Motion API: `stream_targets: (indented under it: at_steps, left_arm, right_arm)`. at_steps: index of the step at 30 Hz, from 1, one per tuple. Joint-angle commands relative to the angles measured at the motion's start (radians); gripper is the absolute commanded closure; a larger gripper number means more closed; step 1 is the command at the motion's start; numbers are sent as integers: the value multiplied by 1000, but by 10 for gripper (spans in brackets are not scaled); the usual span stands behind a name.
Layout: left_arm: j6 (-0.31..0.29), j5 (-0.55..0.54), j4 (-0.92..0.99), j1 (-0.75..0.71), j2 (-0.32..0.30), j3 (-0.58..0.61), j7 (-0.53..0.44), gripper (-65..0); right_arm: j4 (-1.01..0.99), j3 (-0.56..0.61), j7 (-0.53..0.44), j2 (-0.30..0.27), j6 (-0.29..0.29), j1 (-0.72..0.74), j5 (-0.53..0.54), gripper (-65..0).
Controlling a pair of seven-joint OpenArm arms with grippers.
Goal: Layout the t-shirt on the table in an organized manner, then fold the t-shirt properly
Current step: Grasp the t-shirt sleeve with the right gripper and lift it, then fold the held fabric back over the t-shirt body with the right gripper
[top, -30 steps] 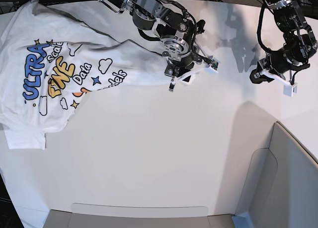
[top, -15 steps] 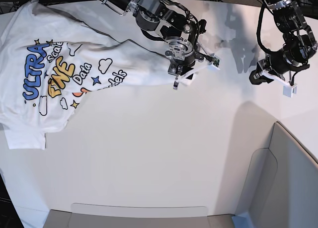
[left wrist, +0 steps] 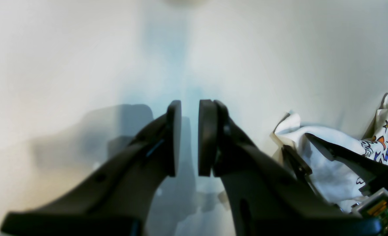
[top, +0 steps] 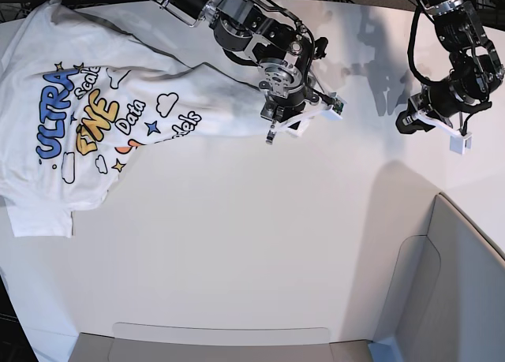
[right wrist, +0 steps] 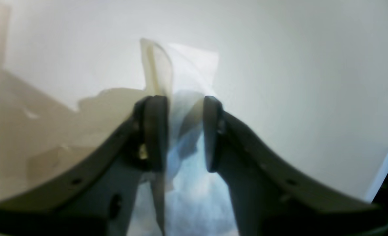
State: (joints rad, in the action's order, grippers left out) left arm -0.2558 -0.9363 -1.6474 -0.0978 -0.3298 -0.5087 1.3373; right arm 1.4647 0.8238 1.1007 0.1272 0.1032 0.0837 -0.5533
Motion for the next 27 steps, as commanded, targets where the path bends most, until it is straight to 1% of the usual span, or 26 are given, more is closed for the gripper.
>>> stream_targets:
  at_steps: [1, 4, 11, 13, 17, 25, 27]
  left_arm:
    - [2, -22, -18, 8, -15, -8, -5, -93]
    - [2, -22, -18, 8, -15, -8, -5, -93]
    - [2, -22, -18, 8, -15, -8, -5, -93]
    - [2, -22, -18, 8, -15, -8, -5, -93]
    - [2, -22, -18, 8, -16, -8, -5, -93]
    - [2, -23, -18, 8, -19, -8, -5, -93]
    - [2, -23, -18, 8, -19, -6, -5, -93]
  right_arm:
    - [12, -2, -4, 13, -9, 15, -11, -129]
    - [12, -5, -4, 12, -10, 12, -11, 0]
    - [24, -96, -4, 13, -10, 14, -11, 0]
    - [57, -117, -4, 13, -10, 11, -11, 0]
    - [172, -154, -4, 12, -12, -22, -11, 0]
    - [472, -288, -4, 10, -12, -150, -11, 0]
    - [565, -337, -4, -7, -12, -197, -11, 0]
